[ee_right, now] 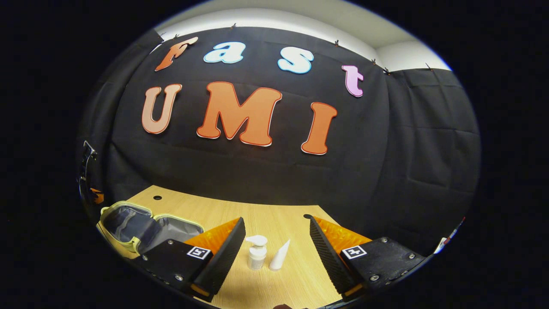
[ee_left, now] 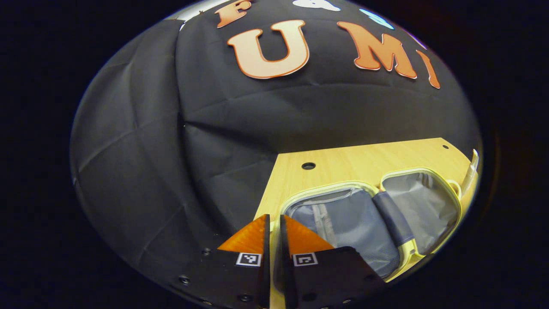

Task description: First open the suitcase, pack the skin care products into it, and then close the suitcase.

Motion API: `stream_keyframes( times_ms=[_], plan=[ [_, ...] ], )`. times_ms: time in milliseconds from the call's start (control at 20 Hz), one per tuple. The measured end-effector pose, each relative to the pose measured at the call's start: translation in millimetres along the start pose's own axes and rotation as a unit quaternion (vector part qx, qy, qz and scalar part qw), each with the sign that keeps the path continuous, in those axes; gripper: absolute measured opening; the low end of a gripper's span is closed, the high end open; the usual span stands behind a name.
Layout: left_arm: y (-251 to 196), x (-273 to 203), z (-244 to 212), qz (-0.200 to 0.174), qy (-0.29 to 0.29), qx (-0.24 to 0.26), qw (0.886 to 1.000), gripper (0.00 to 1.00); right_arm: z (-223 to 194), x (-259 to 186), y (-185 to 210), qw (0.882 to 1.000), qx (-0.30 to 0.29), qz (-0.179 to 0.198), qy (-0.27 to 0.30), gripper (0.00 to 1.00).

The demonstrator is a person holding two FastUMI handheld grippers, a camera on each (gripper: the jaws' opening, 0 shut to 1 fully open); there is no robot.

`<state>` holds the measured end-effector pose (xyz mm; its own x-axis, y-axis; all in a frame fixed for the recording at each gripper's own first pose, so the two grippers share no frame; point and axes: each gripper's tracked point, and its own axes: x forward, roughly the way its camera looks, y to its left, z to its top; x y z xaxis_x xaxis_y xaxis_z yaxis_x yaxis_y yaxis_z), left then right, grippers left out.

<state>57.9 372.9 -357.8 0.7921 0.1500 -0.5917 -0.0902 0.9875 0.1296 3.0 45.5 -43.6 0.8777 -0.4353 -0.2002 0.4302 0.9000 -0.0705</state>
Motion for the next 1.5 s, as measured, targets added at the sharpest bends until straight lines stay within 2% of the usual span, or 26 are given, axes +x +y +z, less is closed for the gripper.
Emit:
stream_keyframes(
  times_ms=[100, 150, 250, 400, 500, 700, 1000, 1300, 1500],
  plan=[
    [-19.0, -10.2, 21.8, -0.015, -0.023, 0.008, 1.0, 0.28, 1.0, 1.9, -0.1, 1.0, 0.001, 0.004, -0.005, 0.96],
    [-26.1, -16.8, 34.3, -0.015, -0.039, 0.014, 0.999, 0.27, 3.0, 3.4, -0.7, 1.0, 0.001, 0.008, -0.009, 0.95],
    [-51.2, -32.9, 53.8, -0.032, -0.064, 0.018, 0.997, 0.5, 2.0, 8.3, -5.1, 1.0, 0.001, 0.013, -0.014, 0.95],
    [-93.9, -59.6, 79.0, -0.057, -0.095, 0.017, 0.994, 0.74, -6.7, 18.6, -11.0, 1.0, 0.005, 0.028, -0.011, 0.96],
    [-127.5, -76.9, 90.8, -0.077, -0.11, 0.017, 0.991, 0.84, -11.9, 22.3, -17.6, 0.999, 0.005, 0.04, -0.01, 0.96],
    [-204.3, -106.3, 108.1, -0.115, -0.134, 0.024, 0.984, 0.92, -31.3, 31.7, -32.3, 0.998, 0.0, 0.066, 0.005, 0.95],
    [-316.6, -136.3, 107.6, -0.175, -0.131, 0.011, 0.976, 0.98, -63.0, 47.2, -51.5, 0.993, -0.007, 0.115, 0.034, 0.96],
    [-409.4, -148.8, 73.0, -0.215, -0.106, 0.02, 0.971, 0.99, -109.8, 68.9, -58.7, 0.983, -0.021, 0.17, 0.066, 0.96],
    [-465.7, -142.1, 47.1, -0.235, -0.096, 0.023, 0.967, 0.99, -128.6, 78.2, -68.6, 0.98, -0.029, 0.186, 0.064, 0.96]
  ],
)
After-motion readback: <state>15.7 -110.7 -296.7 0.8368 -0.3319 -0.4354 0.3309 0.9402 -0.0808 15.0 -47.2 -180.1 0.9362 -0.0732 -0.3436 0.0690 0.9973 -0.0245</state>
